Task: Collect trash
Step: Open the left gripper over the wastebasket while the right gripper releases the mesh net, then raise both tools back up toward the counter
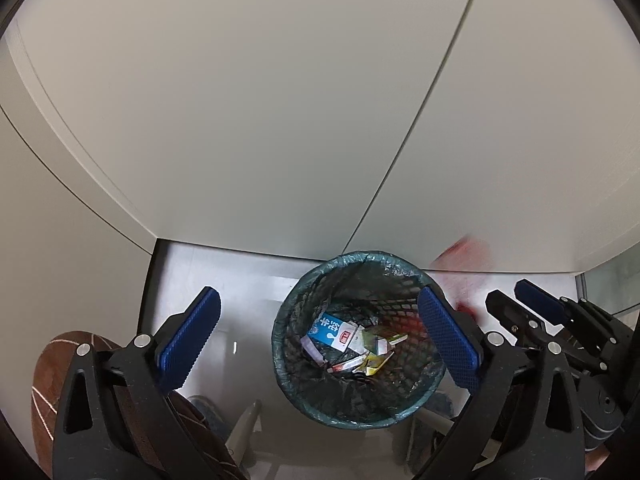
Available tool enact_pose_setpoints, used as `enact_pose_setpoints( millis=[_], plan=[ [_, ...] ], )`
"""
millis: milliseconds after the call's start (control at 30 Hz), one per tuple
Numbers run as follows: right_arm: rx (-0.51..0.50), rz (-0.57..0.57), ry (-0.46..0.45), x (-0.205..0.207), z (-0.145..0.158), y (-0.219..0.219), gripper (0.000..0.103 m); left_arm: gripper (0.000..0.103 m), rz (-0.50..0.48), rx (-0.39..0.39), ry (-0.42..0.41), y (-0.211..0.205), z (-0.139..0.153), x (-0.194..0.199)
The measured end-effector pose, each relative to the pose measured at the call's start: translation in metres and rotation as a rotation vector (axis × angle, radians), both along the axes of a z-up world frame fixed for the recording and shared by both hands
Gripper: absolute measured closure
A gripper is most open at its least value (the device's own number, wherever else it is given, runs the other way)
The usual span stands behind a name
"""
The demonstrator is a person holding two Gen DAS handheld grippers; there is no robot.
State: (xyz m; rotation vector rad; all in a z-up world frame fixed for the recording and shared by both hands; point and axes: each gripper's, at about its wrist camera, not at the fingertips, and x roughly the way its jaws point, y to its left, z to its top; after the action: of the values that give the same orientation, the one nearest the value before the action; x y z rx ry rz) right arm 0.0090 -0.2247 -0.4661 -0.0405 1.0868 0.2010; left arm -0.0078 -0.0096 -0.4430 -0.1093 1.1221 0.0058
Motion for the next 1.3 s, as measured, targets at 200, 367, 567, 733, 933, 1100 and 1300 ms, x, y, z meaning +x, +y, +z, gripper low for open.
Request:
enact_pose_setpoints(
  millis=[200, 367, 567, 733, 933, 1100, 1300],
  plan=[
    [-0.027, -0.021, -0.043, -0.005, 0.01, -0.002, 0.045, 0.006, 0.002, 0.002, 0.003, 0.0, 0.001, -0.001],
    [-0.038, -0.078, -0.129, -0.015, 0.036, -0.012, 0.02, 0.006, -0.02, 0.014, -0.027, -0.003, 0.015, -0.004],
    [-0.032, -0.119, -0.195, -0.019, 0.07, -0.023, 0.009, 0.006, 0.007, -0.025, -0.062, 0.008, 0.045, -0.011],
    [-0.039, -0.145, -0.267, -0.026, 0.108, -0.028, 0.008, 0.006, 0.009, -0.027, -0.096, 0.011, 0.073, -0.021],
    [-0.025, -0.155, -0.354, -0.038, 0.164, -0.032, 0.008, 0.006, 0.009, -0.016, -0.16, 0.012, 0.125, -0.034],
    [-0.031, -0.143, -0.448, -0.051, 0.223, -0.032, 0.008, 0.006, 0.004, -0.016, -0.236, 0.007, 0.183, -0.05],
    [-0.033, -0.121, -0.545, -0.065, 0.279, -0.029, 0.008, 0.006, 0.014, -0.015, -0.306, 0.006, 0.244, -0.064]
  ],
)
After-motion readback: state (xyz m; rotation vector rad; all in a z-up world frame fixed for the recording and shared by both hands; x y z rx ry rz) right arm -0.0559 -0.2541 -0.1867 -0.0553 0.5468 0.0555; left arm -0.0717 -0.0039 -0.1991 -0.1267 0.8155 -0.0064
